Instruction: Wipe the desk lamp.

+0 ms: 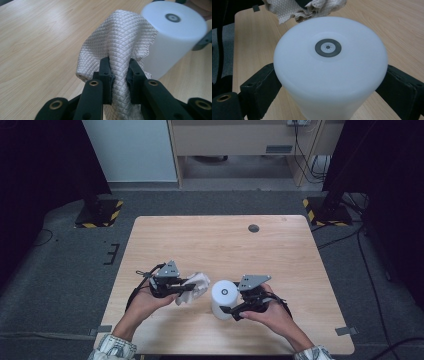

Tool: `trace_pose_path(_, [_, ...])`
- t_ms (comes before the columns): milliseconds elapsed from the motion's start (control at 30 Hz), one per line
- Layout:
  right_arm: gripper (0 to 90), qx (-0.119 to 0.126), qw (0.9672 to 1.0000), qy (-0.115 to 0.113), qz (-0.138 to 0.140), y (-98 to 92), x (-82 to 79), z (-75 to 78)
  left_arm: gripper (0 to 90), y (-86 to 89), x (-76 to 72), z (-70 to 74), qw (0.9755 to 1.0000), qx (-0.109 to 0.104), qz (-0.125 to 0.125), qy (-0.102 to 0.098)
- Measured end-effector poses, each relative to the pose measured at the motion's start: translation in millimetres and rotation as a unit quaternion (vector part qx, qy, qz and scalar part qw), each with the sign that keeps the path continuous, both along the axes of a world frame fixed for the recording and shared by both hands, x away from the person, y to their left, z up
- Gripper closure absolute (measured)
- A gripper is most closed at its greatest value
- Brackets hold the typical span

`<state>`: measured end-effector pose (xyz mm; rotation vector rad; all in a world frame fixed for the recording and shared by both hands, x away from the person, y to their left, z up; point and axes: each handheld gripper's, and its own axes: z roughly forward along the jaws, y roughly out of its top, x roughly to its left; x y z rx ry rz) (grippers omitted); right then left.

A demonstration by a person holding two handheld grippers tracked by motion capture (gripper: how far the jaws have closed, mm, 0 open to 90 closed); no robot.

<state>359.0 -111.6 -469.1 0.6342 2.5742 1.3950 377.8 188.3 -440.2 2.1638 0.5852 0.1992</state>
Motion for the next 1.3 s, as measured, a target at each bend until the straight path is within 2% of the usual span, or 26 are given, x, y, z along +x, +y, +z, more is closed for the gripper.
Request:
trace_pose_path(100, [9.4, 0.001, 1.0000, -0.001, -0.007, -2.9, 3.0, -0.5, 77.0, -5.7, -1.6, -2.6, 0.9998, 0.006, -0.018, 0.004])
trace_pose_path(333, [9.5, -0.002, 1.0000, 0.001, -0.004, -4.3, 6.6, -0.1, 77.0, -17.8, -4.9, -10.0, 0.9988, 0.018, -0.044, 0.013])
trace_pose_path(467, [9.4, -0.001, 1.0000, 0.005, -0.001, -4.0, 7.5, -0.2, 77.1, -29.2, -6.5, -19.6, 0.9975, 0.037, -0.056, 0.019])
trace_pose_path(667, [9.3, -0.001, 1.0000, 0.009, 0.000, -3.9, 8.4, -0.2, 77.2, -43.7, -4.0, -36.7, 0.9941, 0.082, -0.065, 0.031])
trace_pose_path(767, [9.3, -0.001, 1.0000, 0.009, 0.001, -4.1, 8.6, -0.3, 77.3, -42.1, -4.3, -34.7, 0.9948, 0.072, -0.063, 0.035])
trace_pose_path(933, [9.2, -0.007, 0.9999, 0.009, 0.000, -2.3, 8.6, -1.7, 77.3, -34.2, -8.4, -14.7, 0.9971, 0.032, -0.065, 0.024])
trace_pose_path(1033, [9.2, -0.008, 0.9999, 0.009, 0.000, -1.9, 8.7, -1.5, 77.2, -34.8, -9.6, -12.8, 0.9971, 0.034, -0.064, 0.022])
trace_pose_path(1133, [9.2, -0.009, 0.9999, 0.009, 0.000, -1.9, 8.7, -1.5, 77.3, -39.0, -7.8, -23.0, 0.9961, 0.052, -0.064, 0.031])
trace_pose_path(1233, [9.2, -0.009, 0.9999, 0.009, 0.000, -1.9, 8.8, -1.5, 77.2, -43.2, -5.6, -35.8, 0.9943, 0.075, -0.063, 0.043])
trace_pose_path(1300, [9.2, -0.009, 0.9999, 0.010, 0.000, -1.7, 8.8, -1.4, 77.2, -45.5, -5.1, -39.2, 0.9927, 0.091, -0.066, 0.044])
